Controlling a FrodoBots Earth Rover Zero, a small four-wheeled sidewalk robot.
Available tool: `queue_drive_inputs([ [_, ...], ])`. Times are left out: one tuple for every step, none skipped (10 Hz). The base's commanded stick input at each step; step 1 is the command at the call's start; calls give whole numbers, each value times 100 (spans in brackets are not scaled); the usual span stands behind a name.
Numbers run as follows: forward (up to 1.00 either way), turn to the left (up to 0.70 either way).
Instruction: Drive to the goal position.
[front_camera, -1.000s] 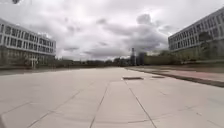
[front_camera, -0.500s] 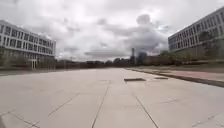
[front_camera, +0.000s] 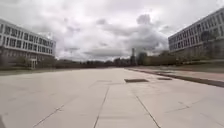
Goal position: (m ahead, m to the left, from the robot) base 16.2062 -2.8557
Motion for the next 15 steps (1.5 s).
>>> queue_drive_inputs([
  [70, 0],
  [70, 0],
  [70, 0],
  [70, 0],
  [70, 0],
  [70, 0],
  [70, 0],
  [70, 0],
  [70, 0],
  [70, 0],
  [70, 0],
  [70, 0],
  [70, 0],
  [70, 0],
  [70, 0],
])
